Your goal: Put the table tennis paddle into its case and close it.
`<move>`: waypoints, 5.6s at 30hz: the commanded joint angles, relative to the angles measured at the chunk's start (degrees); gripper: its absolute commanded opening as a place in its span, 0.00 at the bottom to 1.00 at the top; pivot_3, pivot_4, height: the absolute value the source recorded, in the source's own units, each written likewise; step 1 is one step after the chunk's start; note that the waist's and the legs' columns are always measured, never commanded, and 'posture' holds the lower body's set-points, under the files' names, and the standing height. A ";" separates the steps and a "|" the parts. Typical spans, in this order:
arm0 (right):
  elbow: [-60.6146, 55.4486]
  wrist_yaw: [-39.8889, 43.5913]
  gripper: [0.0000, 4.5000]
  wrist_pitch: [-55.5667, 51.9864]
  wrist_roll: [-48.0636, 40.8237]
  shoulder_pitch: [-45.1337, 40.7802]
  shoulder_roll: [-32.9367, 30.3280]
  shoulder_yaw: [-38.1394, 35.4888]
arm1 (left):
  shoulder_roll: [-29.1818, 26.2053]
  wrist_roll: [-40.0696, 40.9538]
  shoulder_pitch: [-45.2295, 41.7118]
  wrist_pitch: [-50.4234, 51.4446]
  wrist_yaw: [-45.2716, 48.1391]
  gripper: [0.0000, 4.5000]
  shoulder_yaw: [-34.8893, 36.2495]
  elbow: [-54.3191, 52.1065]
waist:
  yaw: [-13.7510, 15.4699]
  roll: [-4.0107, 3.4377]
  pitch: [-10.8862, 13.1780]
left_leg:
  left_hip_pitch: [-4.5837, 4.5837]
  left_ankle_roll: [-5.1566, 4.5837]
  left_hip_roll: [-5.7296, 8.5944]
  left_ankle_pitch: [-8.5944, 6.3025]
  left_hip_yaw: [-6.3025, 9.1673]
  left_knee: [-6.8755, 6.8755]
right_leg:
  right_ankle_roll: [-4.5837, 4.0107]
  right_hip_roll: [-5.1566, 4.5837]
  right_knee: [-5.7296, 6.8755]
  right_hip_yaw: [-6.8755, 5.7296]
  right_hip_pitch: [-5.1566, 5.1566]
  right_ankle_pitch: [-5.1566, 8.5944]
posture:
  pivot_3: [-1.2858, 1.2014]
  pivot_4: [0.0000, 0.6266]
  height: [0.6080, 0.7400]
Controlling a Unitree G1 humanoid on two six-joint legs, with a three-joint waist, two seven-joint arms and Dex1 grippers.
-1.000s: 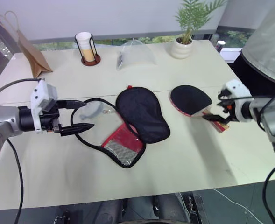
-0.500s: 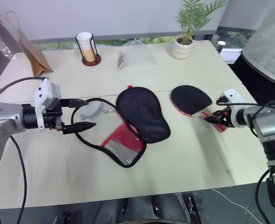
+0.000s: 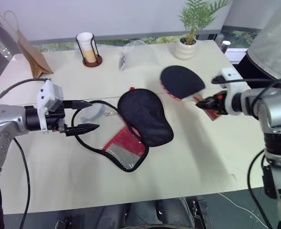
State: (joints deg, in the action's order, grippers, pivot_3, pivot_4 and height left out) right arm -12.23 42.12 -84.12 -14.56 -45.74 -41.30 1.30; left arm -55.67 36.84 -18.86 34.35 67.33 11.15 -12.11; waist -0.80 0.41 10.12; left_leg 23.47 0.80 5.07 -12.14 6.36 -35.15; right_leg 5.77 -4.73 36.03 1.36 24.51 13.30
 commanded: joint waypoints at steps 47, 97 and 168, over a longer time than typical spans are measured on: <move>-6.82 3.28 0.99 23.60 -19.18 2.79 -6.57 3.53 | -12.85 -9.52 15.99 -12.75 9.78 1.00 13.04 18.24 | -0.64 0.06 -0.02 | -0.01 -0.07 -0.07 -0.04 -0.10 0.00 | -0.19 -0.03 -0.06 -0.06 0.02 0.11 | 0.52 0.24 1.00; -3.89 1.59 0.99 26.44 -13.27 5.24 -11.12 -4.57 | 43.40 -34.41 -35.55 -41.22 -20.18 1.00 -20.98 67.49 | -0.01 0.24 -0.02 | 0.14 -0.25 0.16 -0.13 -0.15 -0.42 | 0.26 -0.20 -0.08 -0.18 -0.09 -0.22 | 0.52 0.24 1.00; 5.64 -27.96 0.01 -8.38 -57.42 29.05 6.71 -6.57 | 9.19 -0.89 0.19 -0.93 -5.42 1.00 -1.77 -4.40 | 0.37 0.50 -0.44 | -0.04 -0.29 0.09 -0.18 -0.08 -0.24 | 0.02 -0.26 -0.23 -0.13 -0.32 -0.11 | 0.52 0.24 1.00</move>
State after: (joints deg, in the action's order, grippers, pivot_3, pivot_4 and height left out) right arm -7.88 19.22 -88.31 -67.54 -19.80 -33.09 -6.98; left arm -45.54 35.63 -18.41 34.38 61.78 8.41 -14.80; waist -0.43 0.91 9.69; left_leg 23.43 0.52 5.16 -12.32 6.28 -35.39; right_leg 5.79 -5.00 35.78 1.23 24.19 13.20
